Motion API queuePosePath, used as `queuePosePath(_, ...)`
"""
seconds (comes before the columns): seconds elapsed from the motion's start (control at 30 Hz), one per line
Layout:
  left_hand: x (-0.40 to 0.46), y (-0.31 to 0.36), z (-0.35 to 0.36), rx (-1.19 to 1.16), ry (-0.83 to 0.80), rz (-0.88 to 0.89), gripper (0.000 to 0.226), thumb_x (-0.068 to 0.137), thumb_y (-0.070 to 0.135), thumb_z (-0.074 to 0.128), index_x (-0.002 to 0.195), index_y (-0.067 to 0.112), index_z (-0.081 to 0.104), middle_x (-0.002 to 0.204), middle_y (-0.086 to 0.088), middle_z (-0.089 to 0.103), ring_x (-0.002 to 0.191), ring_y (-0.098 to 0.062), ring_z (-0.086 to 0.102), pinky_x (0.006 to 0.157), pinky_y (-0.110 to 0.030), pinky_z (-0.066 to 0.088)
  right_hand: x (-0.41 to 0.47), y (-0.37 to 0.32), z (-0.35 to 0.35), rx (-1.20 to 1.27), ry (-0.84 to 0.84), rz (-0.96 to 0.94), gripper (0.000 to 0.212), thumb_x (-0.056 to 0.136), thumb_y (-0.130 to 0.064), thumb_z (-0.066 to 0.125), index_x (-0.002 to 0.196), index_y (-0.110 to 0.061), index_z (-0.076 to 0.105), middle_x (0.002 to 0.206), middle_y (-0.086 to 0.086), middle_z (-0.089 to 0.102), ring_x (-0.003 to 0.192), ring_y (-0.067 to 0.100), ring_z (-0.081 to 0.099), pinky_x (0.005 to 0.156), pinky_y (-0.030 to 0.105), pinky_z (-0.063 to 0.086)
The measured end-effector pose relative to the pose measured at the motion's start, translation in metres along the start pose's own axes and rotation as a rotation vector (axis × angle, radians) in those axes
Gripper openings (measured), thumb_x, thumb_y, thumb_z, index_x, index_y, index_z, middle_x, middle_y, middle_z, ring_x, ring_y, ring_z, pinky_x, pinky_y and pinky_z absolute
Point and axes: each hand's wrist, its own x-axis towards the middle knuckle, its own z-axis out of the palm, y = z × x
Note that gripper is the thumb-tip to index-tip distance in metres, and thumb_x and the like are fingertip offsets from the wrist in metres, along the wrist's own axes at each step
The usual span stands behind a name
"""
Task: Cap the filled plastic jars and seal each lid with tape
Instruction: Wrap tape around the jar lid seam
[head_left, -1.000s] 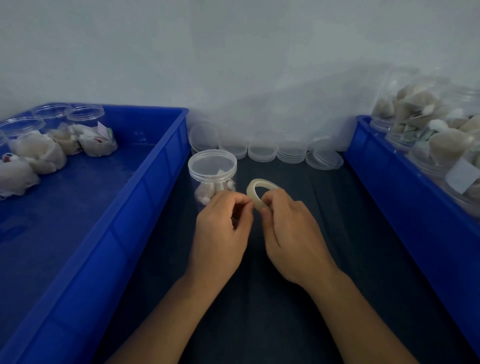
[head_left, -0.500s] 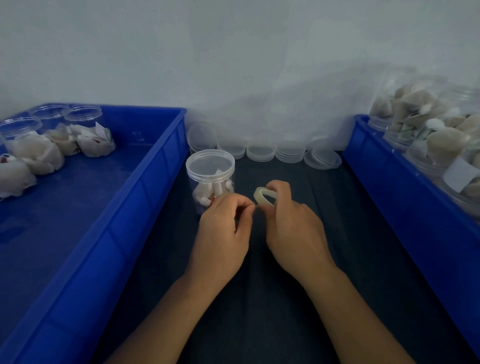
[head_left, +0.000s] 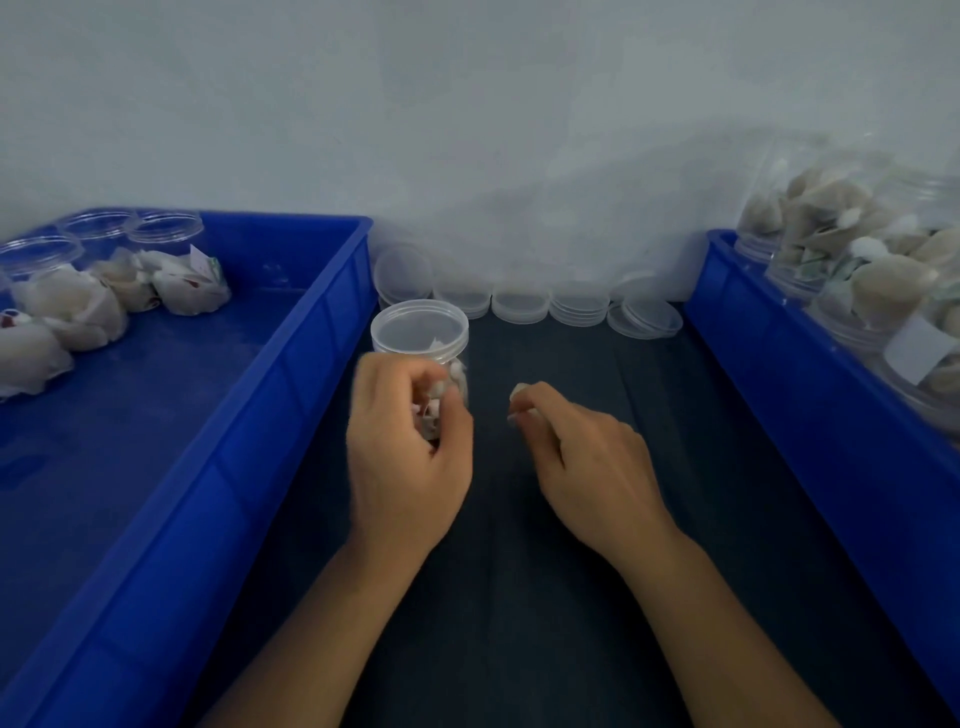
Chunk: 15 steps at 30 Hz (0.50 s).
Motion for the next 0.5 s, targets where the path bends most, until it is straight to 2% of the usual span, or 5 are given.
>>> queuePosePath(0.1,0.003,-0.016,0.002,0.065,0.109,-0.133,0.058,0.084,0.022,0.082,0.129,0.001,0.052,0.127,-0.013,0.048,0.112,-0.022,0.053,0.090,-0.031,0.048,-0.001,-0.003,0.000,-0.025,0.022,0.008,0.010,0.107,-0.042,0.046,0.104,-0.037,0.054,0.064,-0.024,0.043,0.058,0.001,0.048,0.053,0.019,0.027)
queuePosePath(0.2,0.004,-0.030,0.005,-0.098,-0.028,-0.290,0.088,0.083,0.031,0.088,0.150,0.013,0.034,0.148,0.004,0.036,0.135,0.002,0.043,0.108,-0.022,0.043,-0.001,-0.006,0.001,-0.042,0.033,-0.004,0.009,0.108,-0.042,0.047,0.101,-0.038,0.052,0.061,-0.020,0.043,0.058,0.004,0.050,0.052,0.021,0.027)
queuePosePath(0.33,0.005,-0.033,0.006,-0.279,-0.102,-0.353,0.081,0.088,0.030,0.086,0.149,0.040,0.034,0.143,0.009,0.061,0.126,0.000,0.061,0.093,-0.012,0.050,-0.001,-0.011,0.000,-0.035,0.074,-0.022,0.008,0.108,-0.042,0.049,0.102,-0.037,0.053,0.061,-0.019,0.044,0.056,0.010,0.050,0.052,0.032,0.043)
queuePosePath(0.43,0.007,-0.028,0.002,-0.148,-0.131,-0.312,0.085,0.093,0.046,0.078,0.162,0.041,0.029,0.140,0.027,0.054,0.128,0.013,0.051,0.094,-0.002,0.042,0.000,-0.013,-0.004,-0.044,0.140,-0.026,0.011,0.109,-0.043,0.047,0.103,-0.037,0.055,0.061,-0.016,0.048,0.054,0.010,0.051,0.051,0.037,0.049)
queuePosePath(0.5,0.008,-0.023,0.000,-0.028,-0.138,-0.220,0.088,0.096,0.052,0.071,0.167,0.036,0.022,0.122,0.029,0.053,0.118,0.008,0.053,0.091,-0.006,0.041,0.001,-0.013,-0.007,-0.039,0.182,-0.011,0.017,0.108,-0.045,0.042,0.103,-0.037,0.056,0.065,-0.013,0.056,0.055,0.012,0.054,0.051,0.039,0.050)
